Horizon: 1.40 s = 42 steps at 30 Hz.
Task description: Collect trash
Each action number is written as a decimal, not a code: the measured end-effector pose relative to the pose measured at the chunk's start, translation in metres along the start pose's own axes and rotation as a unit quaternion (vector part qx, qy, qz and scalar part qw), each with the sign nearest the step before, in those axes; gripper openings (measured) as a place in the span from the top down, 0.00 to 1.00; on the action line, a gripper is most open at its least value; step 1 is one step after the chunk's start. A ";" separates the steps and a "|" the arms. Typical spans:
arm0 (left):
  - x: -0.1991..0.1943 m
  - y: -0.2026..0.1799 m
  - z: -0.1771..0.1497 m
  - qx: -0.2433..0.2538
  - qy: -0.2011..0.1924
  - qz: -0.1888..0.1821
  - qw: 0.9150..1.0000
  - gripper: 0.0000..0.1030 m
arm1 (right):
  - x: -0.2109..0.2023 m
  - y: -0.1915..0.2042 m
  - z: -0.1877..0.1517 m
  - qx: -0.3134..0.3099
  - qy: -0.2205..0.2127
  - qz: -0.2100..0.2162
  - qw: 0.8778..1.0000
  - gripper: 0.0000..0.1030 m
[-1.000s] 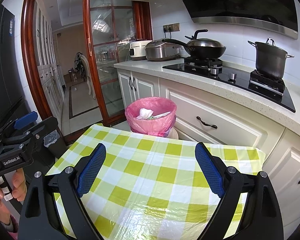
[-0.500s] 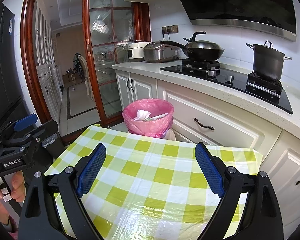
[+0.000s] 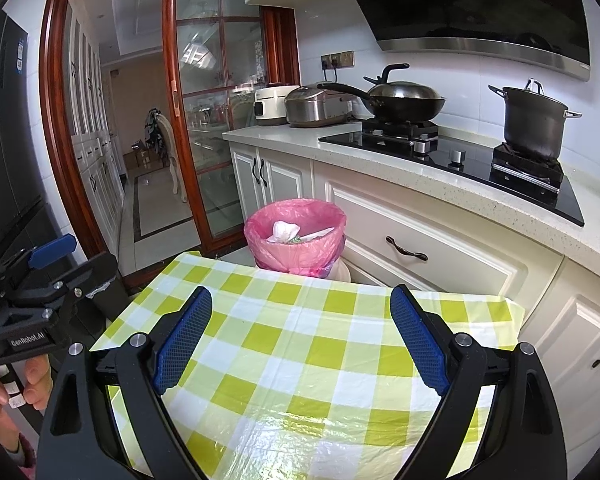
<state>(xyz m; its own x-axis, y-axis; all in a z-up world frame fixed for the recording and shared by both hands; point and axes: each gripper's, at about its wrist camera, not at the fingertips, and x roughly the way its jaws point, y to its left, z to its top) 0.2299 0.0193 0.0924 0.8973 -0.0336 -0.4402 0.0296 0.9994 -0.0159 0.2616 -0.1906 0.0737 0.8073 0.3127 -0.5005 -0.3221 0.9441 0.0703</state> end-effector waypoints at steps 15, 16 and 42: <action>-0.002 0.003 0.000 -0.007 -0.003 -0.009 1.000 0.05 | -0.004 0.001 0.002 -0.001 -0.006 -0.003 1.000 0.17; -0.002 0.003 0.000 -0.007 -0.004 -0.009 1.000 0.05 | -0.004 0.000 0.002 0.000 -0.006 -0.002 1.000 0.17; 0.004 0.000 -0.002 -0.016 -0.004 -0.026 1.000 0.05 | -0.009 0.003 0.005 0.003 -0.009 -0.003 1.000 0.17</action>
<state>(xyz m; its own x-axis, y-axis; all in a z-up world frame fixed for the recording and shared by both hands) 0.2328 0.0192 0.0885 0.8983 -0.0847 -0.4312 0.0619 0.9959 -0.0667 0.2560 -0.1900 0.0826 0.8183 0.3094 -0.4845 -0.3148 0.9464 0.0727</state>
